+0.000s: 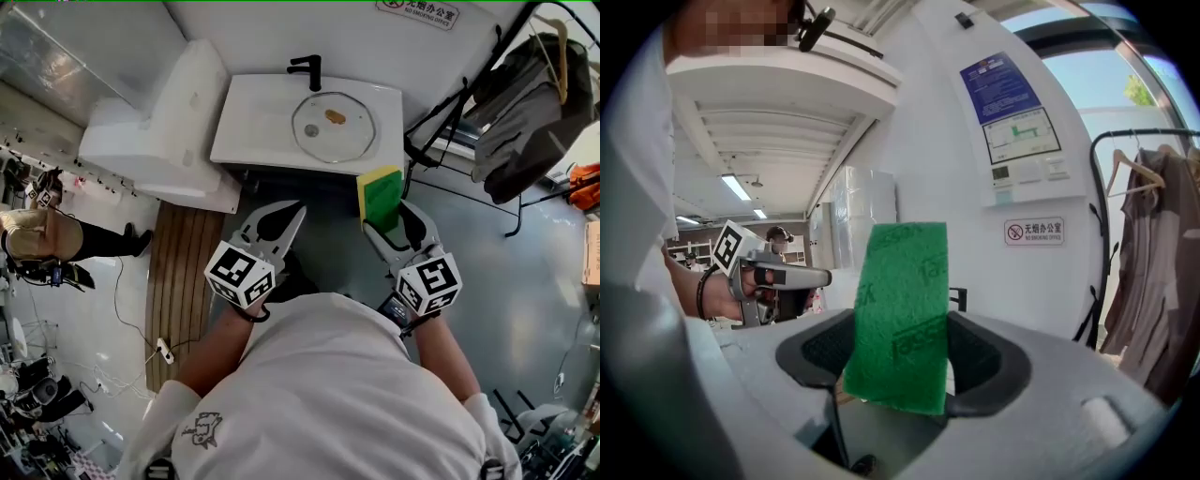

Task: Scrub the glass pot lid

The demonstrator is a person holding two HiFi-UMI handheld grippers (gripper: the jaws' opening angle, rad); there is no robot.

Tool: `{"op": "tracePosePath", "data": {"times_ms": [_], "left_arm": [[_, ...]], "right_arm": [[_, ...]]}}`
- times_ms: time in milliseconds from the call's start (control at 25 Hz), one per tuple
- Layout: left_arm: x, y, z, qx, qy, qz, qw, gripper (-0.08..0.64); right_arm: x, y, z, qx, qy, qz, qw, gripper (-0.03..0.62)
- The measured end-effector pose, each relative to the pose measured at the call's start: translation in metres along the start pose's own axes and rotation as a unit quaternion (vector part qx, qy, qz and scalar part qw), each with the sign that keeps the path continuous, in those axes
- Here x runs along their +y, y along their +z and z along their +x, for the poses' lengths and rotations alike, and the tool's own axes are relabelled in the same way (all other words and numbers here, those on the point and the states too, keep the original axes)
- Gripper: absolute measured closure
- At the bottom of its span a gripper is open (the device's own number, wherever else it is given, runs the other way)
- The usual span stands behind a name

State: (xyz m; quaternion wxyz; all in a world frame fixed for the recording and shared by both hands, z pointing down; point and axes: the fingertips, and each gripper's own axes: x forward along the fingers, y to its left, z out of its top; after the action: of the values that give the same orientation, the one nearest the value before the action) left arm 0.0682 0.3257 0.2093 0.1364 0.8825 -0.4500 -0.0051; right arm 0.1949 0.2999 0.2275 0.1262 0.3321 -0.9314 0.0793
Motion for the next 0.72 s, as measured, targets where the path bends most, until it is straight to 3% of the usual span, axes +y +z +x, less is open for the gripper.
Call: {"op": "tracePosePath", "data": {"times_ms": [320,720], "left_arm": [[0.088,0.015,0.014,0.023,-0.04,-0.009,0.9989,0.563],[0.146,0.016,0.038,0.035,-0.068,-0.027,0.9967,0.561]], "right_arm": [[-0.009,0.02,0.084,0.007,-0.037,0.026,0.999,0.291],[-0.032,0.016,0.129,0.022,-0.07,0.05,0.996,0.291]]}}
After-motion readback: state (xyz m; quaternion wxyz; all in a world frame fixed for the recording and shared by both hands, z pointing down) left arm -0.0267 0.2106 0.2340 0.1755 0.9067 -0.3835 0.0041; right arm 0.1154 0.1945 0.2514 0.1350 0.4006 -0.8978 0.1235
